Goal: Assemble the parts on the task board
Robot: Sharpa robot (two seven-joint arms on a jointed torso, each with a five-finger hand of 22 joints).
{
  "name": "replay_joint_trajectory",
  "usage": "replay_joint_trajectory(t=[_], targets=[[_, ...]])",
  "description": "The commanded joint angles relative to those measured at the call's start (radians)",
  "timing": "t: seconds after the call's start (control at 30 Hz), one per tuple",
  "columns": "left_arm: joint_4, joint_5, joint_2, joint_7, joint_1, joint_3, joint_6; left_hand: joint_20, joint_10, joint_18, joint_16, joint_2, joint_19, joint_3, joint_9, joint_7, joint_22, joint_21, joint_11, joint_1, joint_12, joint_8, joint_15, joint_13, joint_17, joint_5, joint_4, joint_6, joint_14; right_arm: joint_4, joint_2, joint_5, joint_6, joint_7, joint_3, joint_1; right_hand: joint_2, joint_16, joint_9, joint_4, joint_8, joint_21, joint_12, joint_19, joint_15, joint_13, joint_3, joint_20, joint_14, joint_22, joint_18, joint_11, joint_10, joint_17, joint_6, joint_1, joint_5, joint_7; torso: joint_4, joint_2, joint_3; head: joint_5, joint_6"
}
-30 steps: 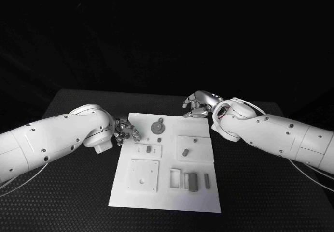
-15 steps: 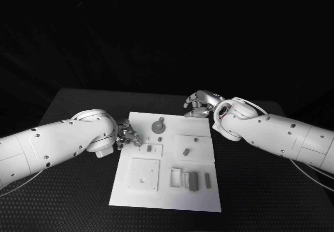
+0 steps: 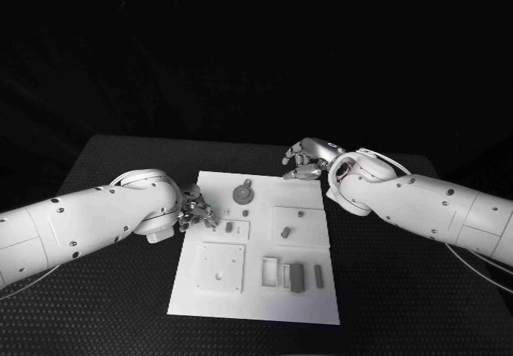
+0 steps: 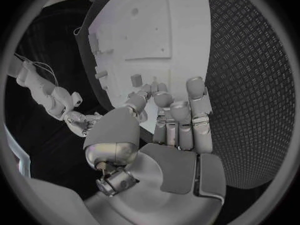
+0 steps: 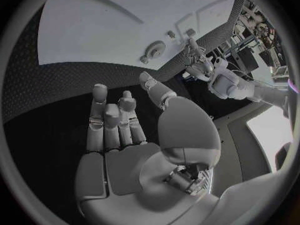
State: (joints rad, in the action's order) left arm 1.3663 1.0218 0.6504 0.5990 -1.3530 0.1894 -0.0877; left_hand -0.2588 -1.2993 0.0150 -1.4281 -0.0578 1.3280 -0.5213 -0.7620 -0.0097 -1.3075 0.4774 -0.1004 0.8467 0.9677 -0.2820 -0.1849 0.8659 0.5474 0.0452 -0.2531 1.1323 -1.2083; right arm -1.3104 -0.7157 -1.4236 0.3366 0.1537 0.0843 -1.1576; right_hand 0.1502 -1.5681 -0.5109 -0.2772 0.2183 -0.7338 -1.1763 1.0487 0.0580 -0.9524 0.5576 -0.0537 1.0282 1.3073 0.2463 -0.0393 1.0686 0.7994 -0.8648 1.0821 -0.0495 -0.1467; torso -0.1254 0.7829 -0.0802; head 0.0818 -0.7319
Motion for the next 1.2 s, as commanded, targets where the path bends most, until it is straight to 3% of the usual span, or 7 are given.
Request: replay_joint_trajectory(t=[0.03, 1.2], targets=[[0.002, 0.01, -0.002, 0.008, 0.002, 0.002, -0.019, 0.003, -0.004, 0.0, -0.005, -0.013, 0.004, -0.001, -0.013, 0.023, -0.021, 0.004, 0.003, 0.0, 0.004, -0.063, -0.008, -0.001, -0.002, 0.003, 0.008, 0.031, 0.0, 0.0, 0.0, -0.002, -0.01, -0.006, 0.0, 0.0, -0.001, 0.005, 0.001, 0.003, -0.004, 0.005, 0.0, -0.003, 0.003, 0.002, 0.002, -0.001, 0.003, 0.017, 0.015, -0.005, -0.005, -0.001, 0.003, -0.011, 0.0, -0.011, 0.0002, 0.0, -0.0002, 0.002, -0.001], [0.013, 0.021, 0.006, 0.007, 0.004, 0.002, -0.03, 0.002, -0.006, -0.001, -0.007, -0.007, 0.004, -0.009, -0.012, 0.021, -0.022, 0.008, 0.001, 0.011, 0.005, -0.072, -0.008, -0.001, -0.001, 0.003, -0.009, 0.029, 0.0, 0.003, 0.001, -0.002, -0.011, -0.005, 0.0, 0.002, -0.002, 0.005, 0.001, 0.003, -0.004, 0.005, 0.0, -0.003, 0.003, 0.002, 0.003, -0.001, 0.003, 0.017, 0.015, -0.005, -0.006, -0.001, 0.003, -0.011, 0.0, -0.011, -0.0006, 0.0, -0.0009, 0.005, -0.006]])
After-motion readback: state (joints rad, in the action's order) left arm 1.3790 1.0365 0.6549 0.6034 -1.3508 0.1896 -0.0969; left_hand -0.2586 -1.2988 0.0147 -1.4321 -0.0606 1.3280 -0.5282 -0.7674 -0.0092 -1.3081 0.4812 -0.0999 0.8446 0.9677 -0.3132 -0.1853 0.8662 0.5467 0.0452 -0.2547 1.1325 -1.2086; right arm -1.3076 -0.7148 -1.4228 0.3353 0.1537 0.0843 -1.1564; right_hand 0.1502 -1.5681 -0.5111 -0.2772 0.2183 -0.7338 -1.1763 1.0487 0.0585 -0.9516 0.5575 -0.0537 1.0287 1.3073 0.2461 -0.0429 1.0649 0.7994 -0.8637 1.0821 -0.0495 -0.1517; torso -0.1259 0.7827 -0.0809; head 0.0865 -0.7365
